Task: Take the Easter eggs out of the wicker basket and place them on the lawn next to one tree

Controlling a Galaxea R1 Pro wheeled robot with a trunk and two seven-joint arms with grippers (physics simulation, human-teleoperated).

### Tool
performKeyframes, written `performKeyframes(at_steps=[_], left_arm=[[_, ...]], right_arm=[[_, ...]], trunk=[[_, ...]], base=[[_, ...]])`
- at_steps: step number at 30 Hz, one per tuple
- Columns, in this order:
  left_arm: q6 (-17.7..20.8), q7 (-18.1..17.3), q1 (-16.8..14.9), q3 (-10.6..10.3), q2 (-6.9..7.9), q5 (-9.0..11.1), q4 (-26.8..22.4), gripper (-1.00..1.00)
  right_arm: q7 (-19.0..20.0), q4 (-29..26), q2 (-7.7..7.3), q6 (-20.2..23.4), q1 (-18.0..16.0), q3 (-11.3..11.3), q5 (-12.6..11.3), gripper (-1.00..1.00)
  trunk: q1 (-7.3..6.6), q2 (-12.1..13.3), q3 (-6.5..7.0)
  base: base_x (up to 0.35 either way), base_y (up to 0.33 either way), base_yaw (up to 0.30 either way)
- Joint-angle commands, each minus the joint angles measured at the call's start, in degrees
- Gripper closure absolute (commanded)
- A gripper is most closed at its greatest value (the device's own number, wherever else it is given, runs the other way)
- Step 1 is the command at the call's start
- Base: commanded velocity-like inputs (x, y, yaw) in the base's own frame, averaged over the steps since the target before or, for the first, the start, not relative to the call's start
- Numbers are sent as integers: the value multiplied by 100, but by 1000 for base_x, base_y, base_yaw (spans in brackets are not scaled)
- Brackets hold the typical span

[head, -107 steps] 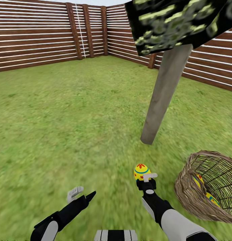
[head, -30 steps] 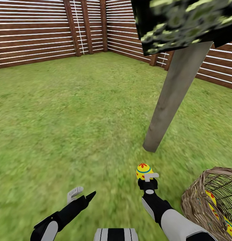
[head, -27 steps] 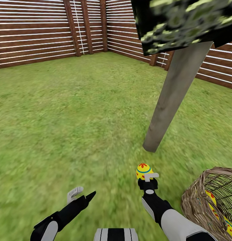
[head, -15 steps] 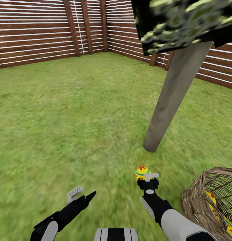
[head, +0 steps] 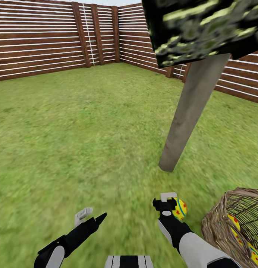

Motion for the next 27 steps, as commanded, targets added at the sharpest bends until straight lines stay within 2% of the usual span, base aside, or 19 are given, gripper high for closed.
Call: performKeyframes(at_steps=[1, 5, 13, 17, 23, 27], left_arm=[[34, -6, -3, 6, -3, 23, -2, -100], [33, -7, -2, 8, -3, 24, 0, -100], [26, 6, 0, -2, -10, 9, 17, -100], [-192, 47, -2, -5, -16, -1, 53, -100], [-239, 56, -4, -14, -20, -2, 127, -100], [-246, 65, -3, -27, -20, -2, 150, -100]], right_arm=[[-34, 7, -1, -11, -4, 34, -12, -100], [-34, 7, -1, -6, -4, 32, -12, -100], [-34, 14, 6, -3, -4, 49, -7, -100], [-34, 16, 7, -3, -4, 50, -9, -100], [-34, 24, 7, -3, -4, 50, -12, -100], [-34, 25, 7, 2, -4, 50, -15, -100]], trunk=[[-4, 0, 19], [-14, 5, 107], [-34, 16, 285], [-45, 21, 373], [-60, 30, 506], [-71, 35, 595]], base=[[0, 0, 0], [-119, 0, 0], [-325, 0, 0], [-336, 0, 0], [-326, 0, 0], [-74, 0, 0]])
